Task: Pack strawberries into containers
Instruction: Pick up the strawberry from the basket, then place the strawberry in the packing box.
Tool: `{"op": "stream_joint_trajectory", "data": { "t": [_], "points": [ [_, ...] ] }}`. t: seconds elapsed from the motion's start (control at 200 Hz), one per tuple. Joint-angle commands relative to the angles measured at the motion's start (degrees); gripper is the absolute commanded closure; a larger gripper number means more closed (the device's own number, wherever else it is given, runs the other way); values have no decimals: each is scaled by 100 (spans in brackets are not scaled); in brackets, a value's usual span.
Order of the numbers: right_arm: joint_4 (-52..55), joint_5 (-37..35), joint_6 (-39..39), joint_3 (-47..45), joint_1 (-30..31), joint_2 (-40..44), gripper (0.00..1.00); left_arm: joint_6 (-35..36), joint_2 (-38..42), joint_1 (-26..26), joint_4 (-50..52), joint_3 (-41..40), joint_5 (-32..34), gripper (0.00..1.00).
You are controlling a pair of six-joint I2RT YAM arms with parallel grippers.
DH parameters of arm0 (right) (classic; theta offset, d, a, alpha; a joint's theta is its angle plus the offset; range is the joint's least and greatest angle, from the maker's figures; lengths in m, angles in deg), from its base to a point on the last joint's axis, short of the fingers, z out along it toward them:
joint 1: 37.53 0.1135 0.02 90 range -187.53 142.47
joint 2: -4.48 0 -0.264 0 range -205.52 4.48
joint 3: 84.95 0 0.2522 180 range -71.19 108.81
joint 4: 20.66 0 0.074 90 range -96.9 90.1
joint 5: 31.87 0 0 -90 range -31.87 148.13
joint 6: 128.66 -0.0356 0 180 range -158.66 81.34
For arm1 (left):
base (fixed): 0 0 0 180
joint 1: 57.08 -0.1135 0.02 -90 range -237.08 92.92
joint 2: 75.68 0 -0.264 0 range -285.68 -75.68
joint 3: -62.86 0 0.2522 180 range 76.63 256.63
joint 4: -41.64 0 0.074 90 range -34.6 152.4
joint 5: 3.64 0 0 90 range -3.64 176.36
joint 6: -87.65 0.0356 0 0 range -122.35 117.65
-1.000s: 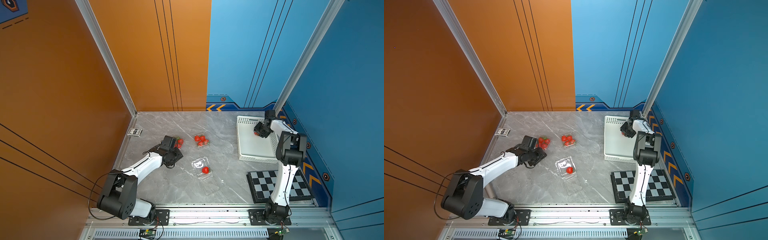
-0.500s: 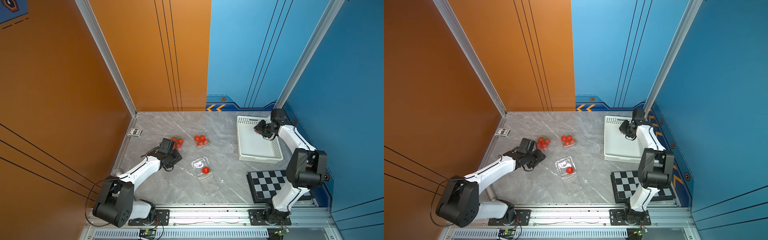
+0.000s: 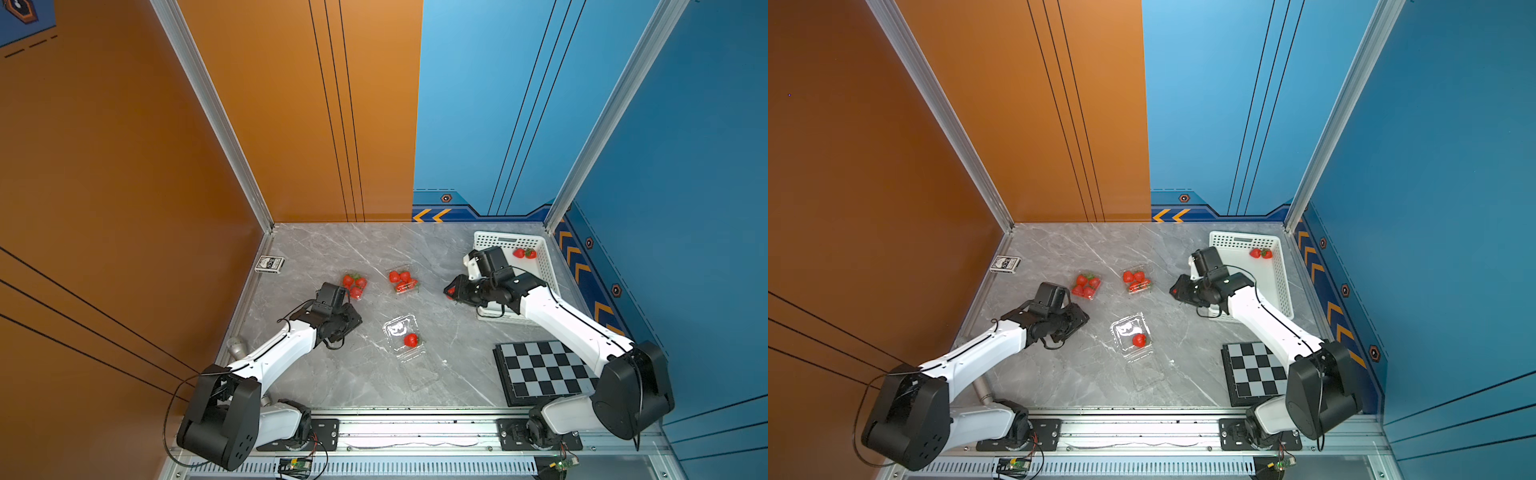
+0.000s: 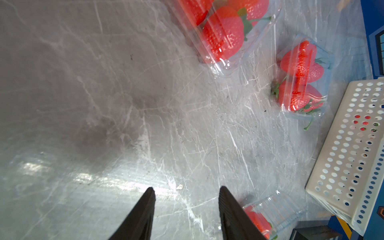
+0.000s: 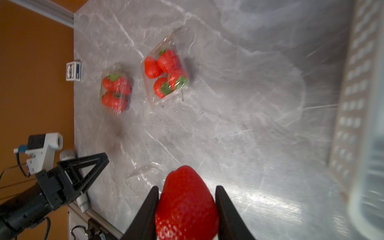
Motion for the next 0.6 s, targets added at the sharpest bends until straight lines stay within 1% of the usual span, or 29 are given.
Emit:
{"op": "stream_joint_trajectory", "data": {
  "t": [0.0,0.07,0.105,0.13,0.21,0.385,0.596],
  "points": [
    [-319,-271,-423,-134,697,-146,78,-7,62,-2,90,-107,27,48],
    [-400,-363,-470,-85,1076,-419,78,8,84,-5,90,-122,17,48],
    [-438,-363,-480,-43,1125,-553,78,10,104,-3,90,-143,18,48],
    [-468,-367,-506,-17,1363,-670,79,9,119,0,90,-160,10,48],
    [-541,-378,-520,98,1588,-950,78,25,163,0,90,-205,-13,48],
    [-545,-328,-468,428,1834,-1501,78,34,235,-18,90,-291,-26,48],
    [-398,-350,-299,940,1873,-2153,78,13,275,-54,-7,-308,-97,48]
  ]
}}
